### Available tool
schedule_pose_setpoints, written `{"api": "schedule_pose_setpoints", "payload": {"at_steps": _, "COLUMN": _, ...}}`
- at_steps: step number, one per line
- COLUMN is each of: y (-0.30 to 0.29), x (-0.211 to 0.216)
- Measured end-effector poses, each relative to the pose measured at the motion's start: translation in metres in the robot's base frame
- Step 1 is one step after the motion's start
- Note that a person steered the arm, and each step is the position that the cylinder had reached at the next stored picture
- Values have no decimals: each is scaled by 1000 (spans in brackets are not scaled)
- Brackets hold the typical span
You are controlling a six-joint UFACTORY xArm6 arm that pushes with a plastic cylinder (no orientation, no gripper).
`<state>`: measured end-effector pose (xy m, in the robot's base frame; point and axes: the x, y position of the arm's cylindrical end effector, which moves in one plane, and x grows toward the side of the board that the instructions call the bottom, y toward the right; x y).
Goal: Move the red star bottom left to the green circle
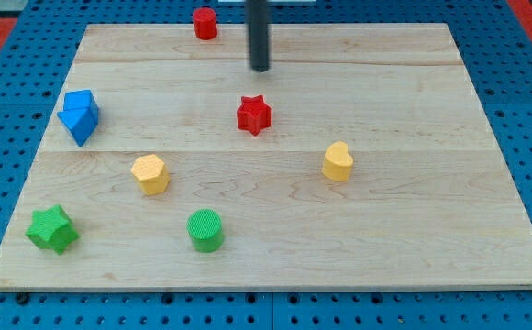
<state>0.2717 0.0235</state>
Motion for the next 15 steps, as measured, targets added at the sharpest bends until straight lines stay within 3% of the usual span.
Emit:
{"api": "schedule_pose_setpoints", "payload": {"at_steps": 1, "y": -38, "x": -78}}
{"api": "schedule_pose_setpoints", "payload": {"at_steps": 4, "y": -121, "x": -75}}
{"api": "schedule_pose_setpoints", "payload": {"at_steps": 5, "y": -120, "x": -32}}
{"api": "schedule_pose_setpoints", "payload": {"at_steps": 6, "y": -53, "x": 23}}
{"api": "schedule_pose_setpoints", "payload": {"at_steps": 10, "y": 14, "x": 267}}
{"api": "schedule_pose_setpoints", "payload": {"at_steps": 12, "y": 13, "x": 213}}
{"api": "schedule_pose_setpoints", "payload": {"at_steps": 13, "y": -30, "x": 204}}
{"api": "schedule_pose_setpoints", "payload": {"at_steps": 15, "y": -47, "x": 260}}
